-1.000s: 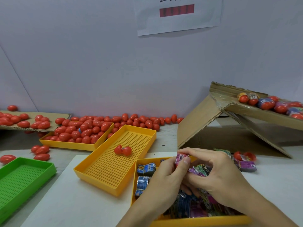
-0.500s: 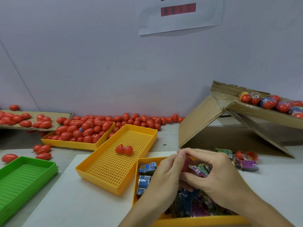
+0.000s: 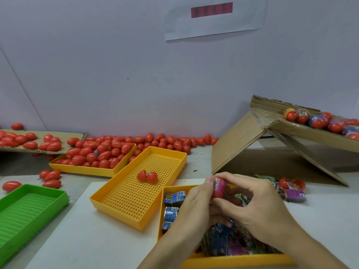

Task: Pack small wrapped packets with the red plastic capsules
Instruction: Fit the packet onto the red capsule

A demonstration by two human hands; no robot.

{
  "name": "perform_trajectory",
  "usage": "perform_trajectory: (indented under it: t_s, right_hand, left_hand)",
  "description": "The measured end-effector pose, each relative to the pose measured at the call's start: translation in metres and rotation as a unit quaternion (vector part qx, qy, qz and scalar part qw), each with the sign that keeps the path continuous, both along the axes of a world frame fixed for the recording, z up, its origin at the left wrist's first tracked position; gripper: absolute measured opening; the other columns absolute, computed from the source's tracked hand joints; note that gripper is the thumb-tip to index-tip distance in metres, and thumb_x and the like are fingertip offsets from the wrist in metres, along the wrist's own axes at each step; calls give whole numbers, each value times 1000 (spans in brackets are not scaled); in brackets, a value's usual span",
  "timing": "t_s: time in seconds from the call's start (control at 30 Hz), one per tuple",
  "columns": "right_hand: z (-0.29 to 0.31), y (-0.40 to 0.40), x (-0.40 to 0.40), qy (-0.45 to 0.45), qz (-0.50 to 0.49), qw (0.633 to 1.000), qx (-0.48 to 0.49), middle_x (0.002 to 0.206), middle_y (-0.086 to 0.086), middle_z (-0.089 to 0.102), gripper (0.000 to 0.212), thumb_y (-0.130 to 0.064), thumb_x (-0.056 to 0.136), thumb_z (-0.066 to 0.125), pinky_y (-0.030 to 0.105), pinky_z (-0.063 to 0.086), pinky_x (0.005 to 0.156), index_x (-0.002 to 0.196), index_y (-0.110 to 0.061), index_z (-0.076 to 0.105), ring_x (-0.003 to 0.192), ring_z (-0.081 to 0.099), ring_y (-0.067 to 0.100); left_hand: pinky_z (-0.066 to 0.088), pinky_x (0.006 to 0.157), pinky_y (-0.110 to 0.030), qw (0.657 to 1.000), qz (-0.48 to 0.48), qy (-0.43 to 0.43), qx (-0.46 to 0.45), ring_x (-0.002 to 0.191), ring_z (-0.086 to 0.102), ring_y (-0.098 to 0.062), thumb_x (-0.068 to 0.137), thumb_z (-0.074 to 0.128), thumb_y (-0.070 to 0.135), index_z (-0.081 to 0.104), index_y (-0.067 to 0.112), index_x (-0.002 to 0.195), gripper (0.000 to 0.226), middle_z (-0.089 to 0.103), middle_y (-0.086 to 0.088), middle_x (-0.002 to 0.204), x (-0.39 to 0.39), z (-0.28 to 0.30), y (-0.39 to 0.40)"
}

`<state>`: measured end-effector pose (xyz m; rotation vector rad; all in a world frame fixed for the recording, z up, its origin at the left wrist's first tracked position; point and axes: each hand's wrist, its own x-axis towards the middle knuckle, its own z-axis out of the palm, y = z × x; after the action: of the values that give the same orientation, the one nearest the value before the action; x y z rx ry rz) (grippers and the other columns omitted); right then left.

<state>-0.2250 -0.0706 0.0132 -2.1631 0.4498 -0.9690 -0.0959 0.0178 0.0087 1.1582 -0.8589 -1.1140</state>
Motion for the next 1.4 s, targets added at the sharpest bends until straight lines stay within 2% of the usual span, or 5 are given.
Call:
perform_trajectory:
  t_s: [0.37, 0.73, 0.97, 1.17, 1.4]
  right_hand:
    - [-2, -3, -1, -9, -11, 998, 67, 110, -21, 73, 62, -53, 68, 74, 30, 57, 91, 126, -32, 68, 106, 68, 4]
    - [-5, -3, 2, -65, 31, 984, 165, 100, -11, 77, 55, -32, 66, 80, 18, 58, 79, 119, -27, 70, 94, 74, 9]
    - [-4, -3, 1, 9, 13, 997, 75, 109, -22, 73, 52, -39, 75, 80, 28, 57, 91, 125, -36, 68, 106, 68, 2]
    - [-1, 0, 2, -18, 31, 998, 58, 89, -8, 77, 37, -29, 82, 76, 31, 61, 66, 112, -49, 68, 74, 74, 27]
    - [-7, -4, 2, -19, 26, 998, 62, 88, -2, 78, 38, -22, 85, 74, 35, 62, 68, 114, -46, 66, 74, 75, 28]
  left_hand:
    - [54, 57, -28, 996, -26, 75, -28, 67, 69, -28, 96, 40, 46, 61, -5, 112, 57, 71, -22, 88, -2, 3, 3]
    - [53, 60, -29, 995, -67, 57, -41, 67, 68, -28, 99, 37, 41, 62, -6, 112, 56, 72, -21, 96, -1, 4, 4]
    - [55, 59, -30, 1000, -13, 25, -12, 76, 70, -25, 90, 49, 52, 62, 6, 119, 56, 75, -16, 96, 3, 1, 0]
    - [53, 61, -29, 999, -19, -37, -33, 64, 67, -23, 96, 43, 51, 62, 9, 116, 50, 70, -12, 76, 1, -5, -1]
    - [52, 61, -28, 996, -25, -71, -40, 66, 66, -23, 96, 38, 50, 59, 4, 120, 56, 71, -8, 78, -3, -4, -2]
